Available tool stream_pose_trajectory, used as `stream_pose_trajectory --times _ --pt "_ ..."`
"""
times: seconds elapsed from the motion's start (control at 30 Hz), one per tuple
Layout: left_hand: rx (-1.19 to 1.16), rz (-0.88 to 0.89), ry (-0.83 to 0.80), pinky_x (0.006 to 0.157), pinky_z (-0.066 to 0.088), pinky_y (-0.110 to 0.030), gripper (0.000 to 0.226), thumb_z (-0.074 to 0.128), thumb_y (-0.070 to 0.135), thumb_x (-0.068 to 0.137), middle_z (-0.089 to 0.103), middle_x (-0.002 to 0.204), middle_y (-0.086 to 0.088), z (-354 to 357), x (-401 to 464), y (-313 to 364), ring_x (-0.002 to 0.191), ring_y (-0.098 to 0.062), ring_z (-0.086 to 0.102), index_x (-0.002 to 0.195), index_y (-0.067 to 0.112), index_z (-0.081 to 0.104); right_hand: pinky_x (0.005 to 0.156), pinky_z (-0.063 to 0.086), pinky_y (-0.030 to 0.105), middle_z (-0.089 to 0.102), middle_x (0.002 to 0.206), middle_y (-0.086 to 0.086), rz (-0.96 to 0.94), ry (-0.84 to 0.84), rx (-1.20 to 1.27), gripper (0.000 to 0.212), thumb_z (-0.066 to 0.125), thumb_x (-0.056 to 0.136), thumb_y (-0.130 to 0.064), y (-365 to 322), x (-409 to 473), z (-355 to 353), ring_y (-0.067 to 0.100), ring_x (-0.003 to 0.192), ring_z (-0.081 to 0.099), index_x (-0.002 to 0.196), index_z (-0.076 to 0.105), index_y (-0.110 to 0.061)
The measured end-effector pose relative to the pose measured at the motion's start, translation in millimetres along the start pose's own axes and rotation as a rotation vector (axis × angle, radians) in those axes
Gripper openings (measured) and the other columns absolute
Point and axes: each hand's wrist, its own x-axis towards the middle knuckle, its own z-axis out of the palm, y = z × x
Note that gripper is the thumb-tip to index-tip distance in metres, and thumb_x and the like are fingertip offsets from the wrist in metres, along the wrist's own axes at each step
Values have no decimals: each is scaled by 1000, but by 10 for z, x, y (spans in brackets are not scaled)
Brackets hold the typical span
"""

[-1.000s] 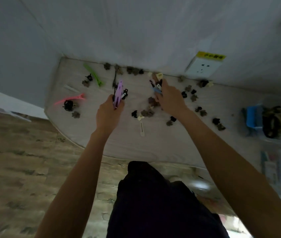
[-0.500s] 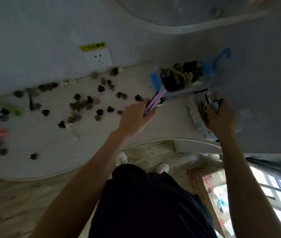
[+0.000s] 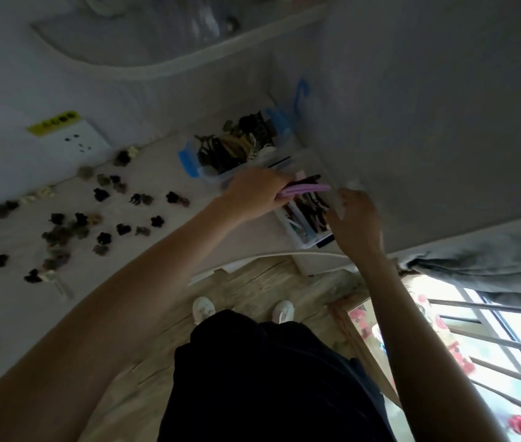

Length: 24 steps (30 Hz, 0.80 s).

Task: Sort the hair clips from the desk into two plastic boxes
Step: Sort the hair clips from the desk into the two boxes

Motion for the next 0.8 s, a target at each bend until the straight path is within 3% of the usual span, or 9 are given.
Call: stream_pose_trajectory --times 0.13,0.27,0.37,0.53,0.63,0.7,0.8 --pt "125 179 -237 71 47 -33 34 51 42 91 67 108 -4 165 472 51 95 -23 64 115 19 59 87 46 38 53 128 18 -50 31 146 71 62 85 -17 148 -92 19 33 108 56 144 23 -13" --pt "50 250 -309 83 41 -27 46 63 42 83 62 121 -1 305 601 111 113 -21 56 123 22 55 88 45 40 52 126 18 -108 -12 48 62 60 86 -17 199 -128 77 33 113 51 140 29 -9" --pt "-18 223 -268 100 36 -33 63 70 41 78 52 134 -1 302 515 48 124 -21 45 133 23 46 86 45 41 50 123 19 -108 -25 -22 49 57 85 -11 217 -105 106 36 113 48 130 39 -5" --pt "-154 101 -12 93 41 -34 38 48 41 93 60 125 -5 304 189 -77 116 -23 54 123 18 59 88 45 42 56 120 16 -161 39 -72 40 49 85 -4 136 -68 118 36 109 52 124 51 -9" --pt "-363 -102 250 77 50 -36 48 31 43 94 69 106 -7 310 -289 -141 93 -23 63 114 15 63 77 54 42 66 101 17 -287 102 66 24 51 86 -8 -98 -92 191 34 88 63 107 62 -8" --pt "-506 -278 400 72 53 -34 48 29 42 94 71 98 -2 330 -687 -226 85 -20 66 112 14 63 74 53 32 68 98 13 -386 51 176 19 52 87 -10 -316 -143 317 27 84 65 102 64 -8" --pt "-691 -556 570 76 56 -33 28 42 29 97 69 90 7 370 -1328 -423 81 -10 67 111 17 63 72 39 16 68 103 9 -549 -84 169 20 52 88 -11 -700 -230 620 19 83 62 103 64 -9"
